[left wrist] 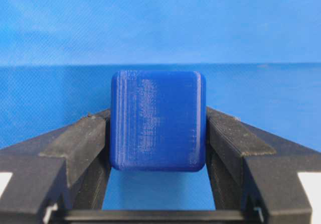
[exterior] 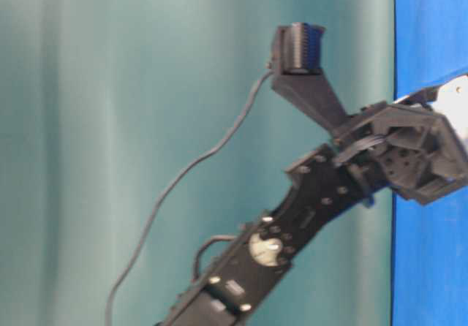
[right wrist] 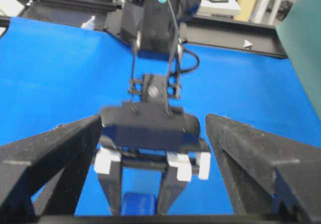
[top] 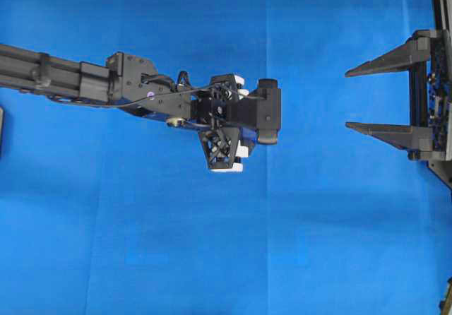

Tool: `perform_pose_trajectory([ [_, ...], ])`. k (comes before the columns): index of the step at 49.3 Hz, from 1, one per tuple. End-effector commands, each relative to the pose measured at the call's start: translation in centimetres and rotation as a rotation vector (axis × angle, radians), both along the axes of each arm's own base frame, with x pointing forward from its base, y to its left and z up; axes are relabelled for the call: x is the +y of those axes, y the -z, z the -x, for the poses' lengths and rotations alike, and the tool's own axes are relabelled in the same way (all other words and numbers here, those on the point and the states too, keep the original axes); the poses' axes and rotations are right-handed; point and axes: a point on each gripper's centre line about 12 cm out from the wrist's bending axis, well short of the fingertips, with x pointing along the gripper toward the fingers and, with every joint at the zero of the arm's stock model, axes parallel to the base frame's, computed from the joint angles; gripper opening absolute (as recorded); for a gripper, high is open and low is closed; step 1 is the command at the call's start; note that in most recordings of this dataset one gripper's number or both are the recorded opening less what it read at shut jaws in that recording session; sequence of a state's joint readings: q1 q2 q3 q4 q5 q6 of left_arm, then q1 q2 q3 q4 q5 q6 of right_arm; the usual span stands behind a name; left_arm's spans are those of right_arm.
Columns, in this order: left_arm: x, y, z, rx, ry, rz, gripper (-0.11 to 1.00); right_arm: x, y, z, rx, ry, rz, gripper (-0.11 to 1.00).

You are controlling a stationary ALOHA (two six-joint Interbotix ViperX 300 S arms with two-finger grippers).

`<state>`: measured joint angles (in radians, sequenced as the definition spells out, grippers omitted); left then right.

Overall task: Handover the blue block to the right arm after grasping it with the left arm, then place it in the designated position.
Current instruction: 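Lift the blue cube upward with the left gripper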

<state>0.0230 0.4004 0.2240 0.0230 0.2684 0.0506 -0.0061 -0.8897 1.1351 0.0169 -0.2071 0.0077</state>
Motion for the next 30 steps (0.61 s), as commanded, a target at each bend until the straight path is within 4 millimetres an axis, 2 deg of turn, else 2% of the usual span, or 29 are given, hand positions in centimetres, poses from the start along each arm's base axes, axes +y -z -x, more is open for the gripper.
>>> perform_pose_trajectory([
  [1, -0.7, -5.8, -0.6, -0.101, 0.012, 0.001, 0.46, 0.0, -0.8, -0.3, -0.018, 0.002, -0.001, 0.97],
  [19, -1.5, -15.9, 0.8, -0.190, 0.024, 0.000, 0.46, 0.0, -0.8, -0.2, -0.020, 0.001, -0.004, 0.97],
  [30, -1.4, -19.4, 1.4, -0.201, 0.023, -0.001, 0.46, 0.0, -0.8, -0.3, -0.018, 0.001, -0.003, 0.97],
])
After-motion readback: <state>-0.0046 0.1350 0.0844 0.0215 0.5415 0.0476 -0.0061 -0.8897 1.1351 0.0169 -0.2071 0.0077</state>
